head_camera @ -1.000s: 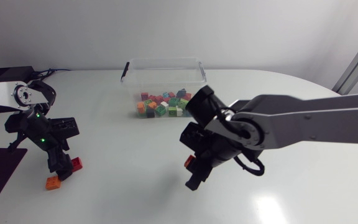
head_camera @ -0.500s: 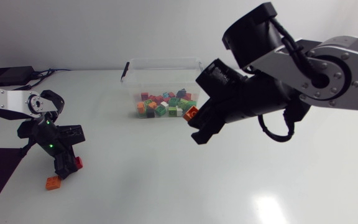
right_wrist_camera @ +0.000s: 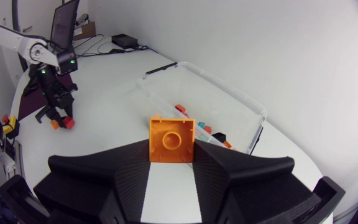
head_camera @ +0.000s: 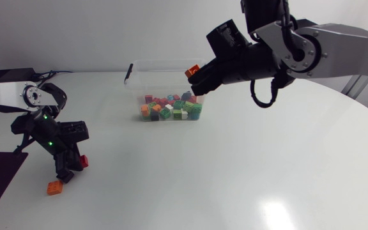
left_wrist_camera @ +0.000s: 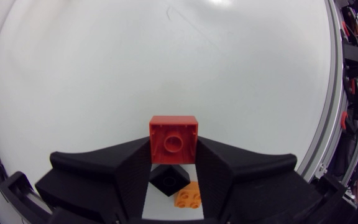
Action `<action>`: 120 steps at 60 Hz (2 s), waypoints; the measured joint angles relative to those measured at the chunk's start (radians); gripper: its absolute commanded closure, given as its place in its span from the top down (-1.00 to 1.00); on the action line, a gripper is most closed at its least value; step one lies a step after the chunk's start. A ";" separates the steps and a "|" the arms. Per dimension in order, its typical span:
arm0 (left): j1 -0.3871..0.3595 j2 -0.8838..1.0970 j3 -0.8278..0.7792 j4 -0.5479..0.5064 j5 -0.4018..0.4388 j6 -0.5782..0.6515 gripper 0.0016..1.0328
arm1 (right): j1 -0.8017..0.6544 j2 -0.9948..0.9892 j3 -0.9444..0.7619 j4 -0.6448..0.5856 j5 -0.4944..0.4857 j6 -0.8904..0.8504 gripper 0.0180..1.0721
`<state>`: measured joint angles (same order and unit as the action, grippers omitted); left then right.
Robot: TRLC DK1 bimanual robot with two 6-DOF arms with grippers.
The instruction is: Place the duplo bricks in the container
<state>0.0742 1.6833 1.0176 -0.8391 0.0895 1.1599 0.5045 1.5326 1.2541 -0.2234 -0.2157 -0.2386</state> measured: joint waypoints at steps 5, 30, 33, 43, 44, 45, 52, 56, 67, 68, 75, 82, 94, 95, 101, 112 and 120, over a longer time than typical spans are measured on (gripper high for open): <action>-0.022 -0.056 0.031 -0.026 0.015 -0.007 -0.36 | -0.024 0.066 0.045 0.033 -0.010 0.000 -0.38; -0.148 -0.118 0.249 -0.080 0.095 -0.116 -0.35 | -0.069 0.392 0.306 0.095 -0.014 0.000 -0.26; -0.165 -0.117 0.282 -0.080 0.108 -0.135 -0.35 | -0.069 0.427 0.337 0.094 0.002 0.000 -0.03; -0.215 -0.109 0.416 -0.071 0.159 -0.212 -0.35 | -0.068 0.499 0.399 0.093 0.042 -0.001 0.88; -0.217 -0.106 0.427 -0.068 0.163 -0.219 -0.35 | -0.068 0.499 0.400 0.093 0.046 -0.003 0.89; -0.221 -0.101 0.444 -0.064 0.166 -0.227 -0.35 | -0.068 0.499 0.400 0.093 0.050 -0.005 0.90; -0.233 -0.053 0.546 -0.025 0.195 -0.296 -0.35 | -0.068 0.496 0.400 0.093 0.064 -0.016 0.90; -0.236 -0.018 0.594 0.001 0.211 -0.333 -0.35 | -0.068 0.486 0.394 0.093 0.067 -0.024 0.90; -0.246 0.076 0.695 0.094 0.220 -0.428 -0.34 | -0.071 0.370 0.312 0.102 0.092 -0.039 0.90; -0.246 0.086 0.706 0.098 0.220 -0.432 -0.34 | -0.072 0.357 0.303 0.106 0.095 -0.039 0.90; -0.256 0.160 0.761 0.143 0.221 -0.467 -0.34 | -0.082 0.254 0.222 0.153 0.120 -0.051 0.90; -0.267 0.218 0.771 0.222 0.221 -0.507 -0.34 | -0.097 0.156 0.136 0.192 0.156 -0.054 0.90; -0.269 0.333 0.875 0.239 0.220 -0.542 -0.33 | -0.141 0.005 -0.061 0.267 0.190 -0.074 0.90; -0.269 0.338 0.881 0.239 0.220 -0.544 -0.32 | -0.146 -0.005 -0.076 0.273 0.192 -0.076 0.90; -0.273 0.390 0.942 0.244 0.212 -0.563 -0.30 | -0.187 -0.082 -0.159 0.296 0.195 -0.082 0.90; -0.278 0.484 1.062 0.261 0.166 -0.605 0.05 | -0.277 -0.217 -0.284 0.355 0.202 -0.107 0.90; -0.280 0.535 1.119 0.267 0.137 -0.627 0.78 | -0.343 -0.290 -0.369 0.395 0.212 -0.114 0.90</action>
<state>-0.2058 2.2185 2.1365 -0.5724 0.2260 0.5331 0.1616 1.2423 0.8856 0.1715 -0.0040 -0.3527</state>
